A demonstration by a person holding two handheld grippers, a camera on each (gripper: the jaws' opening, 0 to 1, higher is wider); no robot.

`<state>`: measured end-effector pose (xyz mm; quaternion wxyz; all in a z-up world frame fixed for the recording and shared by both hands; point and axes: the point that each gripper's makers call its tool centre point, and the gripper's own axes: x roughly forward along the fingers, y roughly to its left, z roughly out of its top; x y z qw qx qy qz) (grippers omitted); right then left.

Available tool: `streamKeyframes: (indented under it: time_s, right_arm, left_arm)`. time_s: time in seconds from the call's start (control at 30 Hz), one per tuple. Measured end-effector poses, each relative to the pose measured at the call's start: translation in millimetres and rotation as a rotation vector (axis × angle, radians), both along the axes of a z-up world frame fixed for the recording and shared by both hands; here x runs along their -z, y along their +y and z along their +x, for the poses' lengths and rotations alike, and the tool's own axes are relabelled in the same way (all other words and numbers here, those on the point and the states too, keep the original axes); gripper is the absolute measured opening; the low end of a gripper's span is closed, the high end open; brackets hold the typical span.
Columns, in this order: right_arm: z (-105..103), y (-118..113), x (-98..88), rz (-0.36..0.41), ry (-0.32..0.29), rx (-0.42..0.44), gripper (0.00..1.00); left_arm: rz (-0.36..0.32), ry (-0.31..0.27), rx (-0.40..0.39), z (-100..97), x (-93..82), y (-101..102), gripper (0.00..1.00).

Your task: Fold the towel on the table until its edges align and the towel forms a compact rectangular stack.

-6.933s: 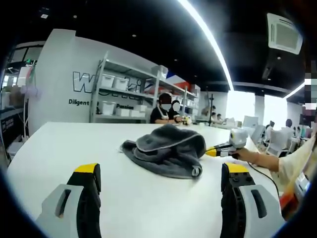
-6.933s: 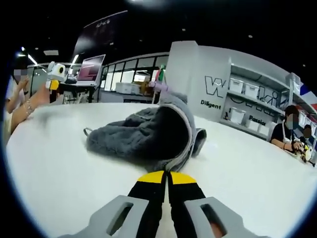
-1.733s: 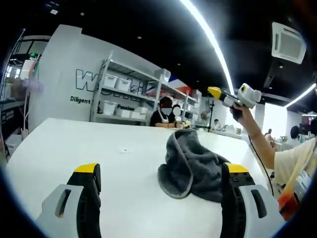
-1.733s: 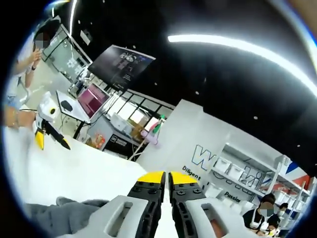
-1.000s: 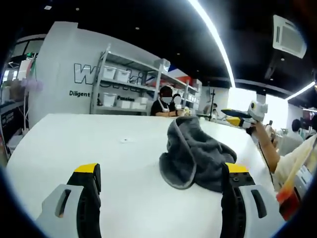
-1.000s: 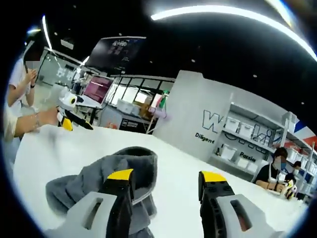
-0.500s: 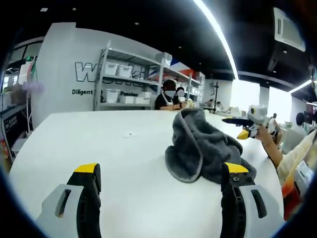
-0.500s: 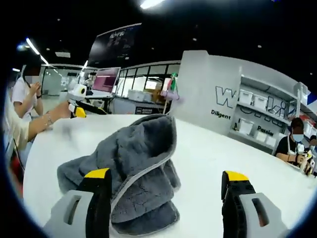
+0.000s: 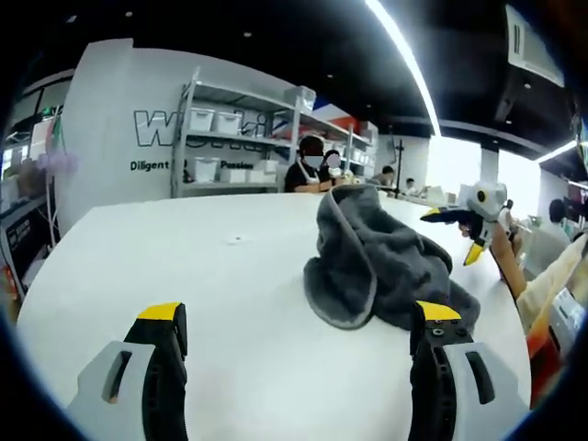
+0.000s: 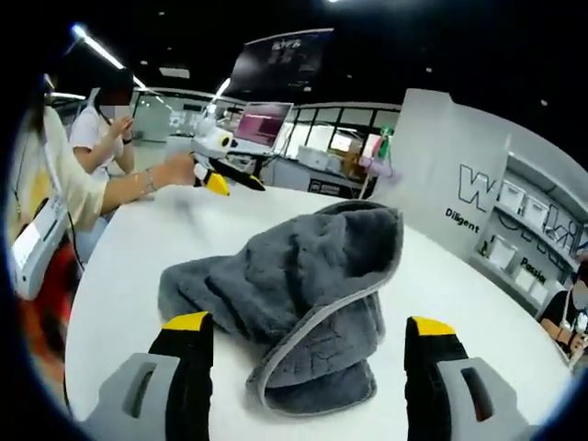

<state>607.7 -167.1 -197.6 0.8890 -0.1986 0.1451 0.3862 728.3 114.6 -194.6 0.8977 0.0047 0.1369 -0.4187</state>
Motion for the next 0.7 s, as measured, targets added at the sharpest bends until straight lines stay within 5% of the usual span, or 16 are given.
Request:
streamKeyframes:
  time_s: [0.2,0.47,0.7]
  right_arm:
    - [-4.9,-6.4,20.7,-0.004,0.105,-0.016,0.42]
    - [-13.5,-2.5,24.3,0.033,0.127,-0.085,0.02]
    - [-7.7,-2.5,10.5,0.02,0.017,-0.09,0.0]
  left_arm:
    - [0.004,0.001,0.004,-1.2,0.7,-1.6,1.0]
    - [0.025,0.003,0.019,-4.5,3.9,-6.2,1.0]
    - [0.027,0.004,0.016,-4.8,4.7,-5.7,1.0]
